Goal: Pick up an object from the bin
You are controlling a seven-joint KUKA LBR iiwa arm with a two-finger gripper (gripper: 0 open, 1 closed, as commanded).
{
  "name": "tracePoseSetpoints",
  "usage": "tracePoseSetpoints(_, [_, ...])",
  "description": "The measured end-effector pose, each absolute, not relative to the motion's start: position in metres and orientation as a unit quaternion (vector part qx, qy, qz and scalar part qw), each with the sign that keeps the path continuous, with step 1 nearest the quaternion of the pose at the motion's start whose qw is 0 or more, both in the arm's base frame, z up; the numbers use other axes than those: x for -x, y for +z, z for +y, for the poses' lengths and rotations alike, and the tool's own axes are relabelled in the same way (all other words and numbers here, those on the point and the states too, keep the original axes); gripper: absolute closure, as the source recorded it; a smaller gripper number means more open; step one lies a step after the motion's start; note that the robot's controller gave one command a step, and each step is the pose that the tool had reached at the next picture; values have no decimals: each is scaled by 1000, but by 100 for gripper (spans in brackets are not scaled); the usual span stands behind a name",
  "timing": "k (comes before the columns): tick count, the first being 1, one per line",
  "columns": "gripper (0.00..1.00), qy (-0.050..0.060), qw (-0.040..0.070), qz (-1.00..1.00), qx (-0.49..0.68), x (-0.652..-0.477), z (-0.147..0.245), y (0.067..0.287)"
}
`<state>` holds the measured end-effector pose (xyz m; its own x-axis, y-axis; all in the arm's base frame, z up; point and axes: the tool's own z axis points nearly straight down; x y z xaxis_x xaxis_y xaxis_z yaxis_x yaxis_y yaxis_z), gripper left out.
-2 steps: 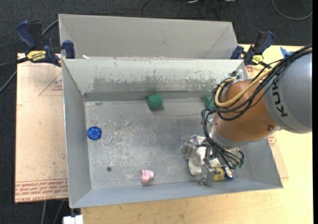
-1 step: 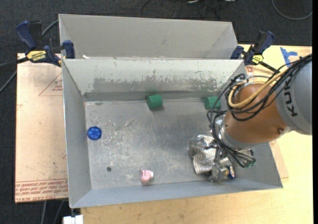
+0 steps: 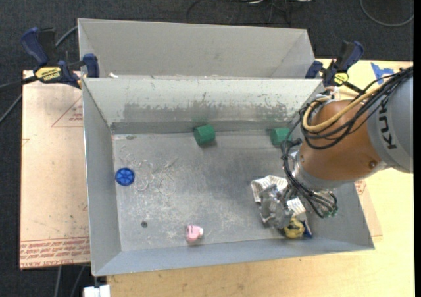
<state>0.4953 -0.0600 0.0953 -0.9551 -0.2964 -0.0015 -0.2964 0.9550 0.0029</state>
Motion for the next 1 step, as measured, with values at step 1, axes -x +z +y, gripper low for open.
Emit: tracePoseSetpoints(1, [100, 2, 1, 989, 149, -495, -60, 95])
